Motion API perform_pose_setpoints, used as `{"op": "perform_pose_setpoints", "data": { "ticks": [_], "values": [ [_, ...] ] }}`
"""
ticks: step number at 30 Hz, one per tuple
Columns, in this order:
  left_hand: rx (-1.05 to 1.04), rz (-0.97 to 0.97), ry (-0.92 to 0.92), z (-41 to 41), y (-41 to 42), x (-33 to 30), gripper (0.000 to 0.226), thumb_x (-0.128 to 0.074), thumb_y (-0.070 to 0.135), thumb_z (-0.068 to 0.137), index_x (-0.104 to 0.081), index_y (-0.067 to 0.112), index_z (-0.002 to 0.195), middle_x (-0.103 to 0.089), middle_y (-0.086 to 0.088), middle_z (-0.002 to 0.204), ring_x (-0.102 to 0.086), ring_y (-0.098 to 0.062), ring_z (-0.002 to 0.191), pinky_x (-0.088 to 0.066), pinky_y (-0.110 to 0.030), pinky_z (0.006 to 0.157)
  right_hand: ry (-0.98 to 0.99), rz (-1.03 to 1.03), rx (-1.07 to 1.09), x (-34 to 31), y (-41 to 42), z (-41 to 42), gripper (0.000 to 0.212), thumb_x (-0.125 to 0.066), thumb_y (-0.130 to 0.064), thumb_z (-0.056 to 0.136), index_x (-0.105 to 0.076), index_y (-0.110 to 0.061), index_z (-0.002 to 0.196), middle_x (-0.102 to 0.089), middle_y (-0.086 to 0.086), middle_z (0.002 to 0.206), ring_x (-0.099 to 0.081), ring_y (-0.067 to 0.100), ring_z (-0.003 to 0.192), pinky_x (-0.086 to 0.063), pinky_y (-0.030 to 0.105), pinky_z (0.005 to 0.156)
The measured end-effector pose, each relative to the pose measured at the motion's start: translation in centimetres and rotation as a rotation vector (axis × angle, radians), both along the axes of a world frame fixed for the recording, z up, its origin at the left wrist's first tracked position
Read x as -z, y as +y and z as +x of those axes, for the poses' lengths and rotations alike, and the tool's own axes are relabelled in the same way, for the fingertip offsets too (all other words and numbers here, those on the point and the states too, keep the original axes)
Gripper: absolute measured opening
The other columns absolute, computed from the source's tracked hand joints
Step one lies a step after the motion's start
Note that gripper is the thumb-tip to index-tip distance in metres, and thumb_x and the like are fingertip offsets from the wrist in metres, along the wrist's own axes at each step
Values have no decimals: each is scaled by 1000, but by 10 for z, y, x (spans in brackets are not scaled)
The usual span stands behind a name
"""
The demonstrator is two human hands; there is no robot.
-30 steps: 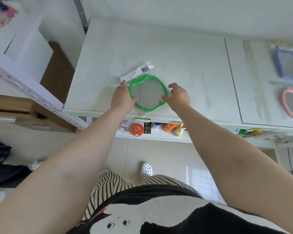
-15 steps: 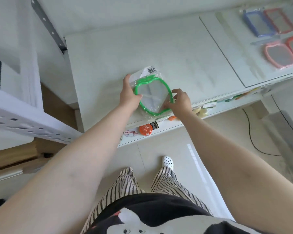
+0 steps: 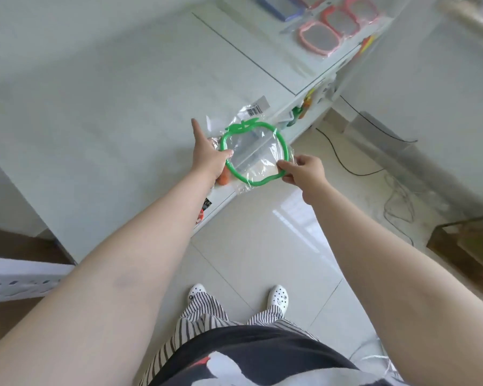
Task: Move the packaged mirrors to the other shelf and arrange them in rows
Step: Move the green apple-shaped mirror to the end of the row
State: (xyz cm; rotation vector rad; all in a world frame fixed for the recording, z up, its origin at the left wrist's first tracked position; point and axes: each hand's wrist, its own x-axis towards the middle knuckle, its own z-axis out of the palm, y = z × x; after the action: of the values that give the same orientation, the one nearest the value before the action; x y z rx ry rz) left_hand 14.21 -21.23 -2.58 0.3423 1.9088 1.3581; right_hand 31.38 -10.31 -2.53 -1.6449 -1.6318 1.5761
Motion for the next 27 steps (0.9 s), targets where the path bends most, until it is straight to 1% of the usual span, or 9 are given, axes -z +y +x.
{"op": "perform_pose_setpoints", "data": {
  "ticks": [2,5,8,10,15,18,22,25,27],
  "values": [
    [30,-23,-14,24,18,-3,102,-65,3,85,6,33,152,-46,5,140,-60,-23,105,-59,-36,68,17,-23,61,-1,7,29,23,-74,-10,81,-64,1,98,-62,7,75,-62,14,59,-57,15,55],
    [53,-17,40,56,47,0,90,-67,5,83,-13,21,153,-53,0,129,-62,-16,95,-55,-20,66,30,-25,133,1,23,73,24,-75,-10,81,-63,0,99,-63,8,76,-62,16,58,-57,15,54],
    [68,-11,-1,90,76,6,68,-68,3,80,-39,17,140,-60,-3,126,-64,-26,104,-56,-42,89,50,-29,165,2,42,114,24,-74,-9,81,-61,0,99,-64,11,79,-62,17,58,-58,17,54],
    [55,-44,2,112,96,14,53,-69,4,77,-51,16,125,-66,-4,120,-65,-34,108,-51,-54,94,56,-36,170,3,57,140,22,-73,-8,82,-60,0,98,-63,11,77,-63,17,58,-59,18,55],
    [21,-52,95,176,143,17,46,-70,5,80,-54,4,123,-63,-3,112,-62,-23,102,-50,-39,98,33,-40,157,9,105,202,9,-69,-6,84,-60,-4,85,-63,17,84,-63,19,57,-62,29,67],
    [47,-86,194,201,163,22,38,-68,15,84,-56,5,118,-67,-10,116,-63,-27,106,-50,-40,98,27,-23,142,10,132,229,8,-67,-4,85,-59,-1,86,-61,20,86,-63,22,60,-62,26,62],
    [57,-91,236,212,183,18,35,-67,13,85,-56,3,117,-68,-10,115,-64,-27,105,-50,-36,94,23,-47,147,16,157,245,19,-67,-2,83,-60,11,94,-58,21,87,-64,26,64,-62,30,63],
    [72,-73,226,210,201,11,38,-70,12,83,-55,3,117,-67,-8,115,-64,-23,99,-51,-34,92,45,-65,137,17,173,241,10,-67,-3,84,-62,4,88,-62,20,88,-67,25,62,-62,34,69],
    [59,-78,222,204,216,11,38,-72,11,81,-55,4,115,-68,-8,115,-66,-23,99,-53,-38,94,62,-64,142,16,186,235,11,-67,-3,84,-63,5,91,-61,21,88,-66,26,63,-62,31,65]
  ]
}}
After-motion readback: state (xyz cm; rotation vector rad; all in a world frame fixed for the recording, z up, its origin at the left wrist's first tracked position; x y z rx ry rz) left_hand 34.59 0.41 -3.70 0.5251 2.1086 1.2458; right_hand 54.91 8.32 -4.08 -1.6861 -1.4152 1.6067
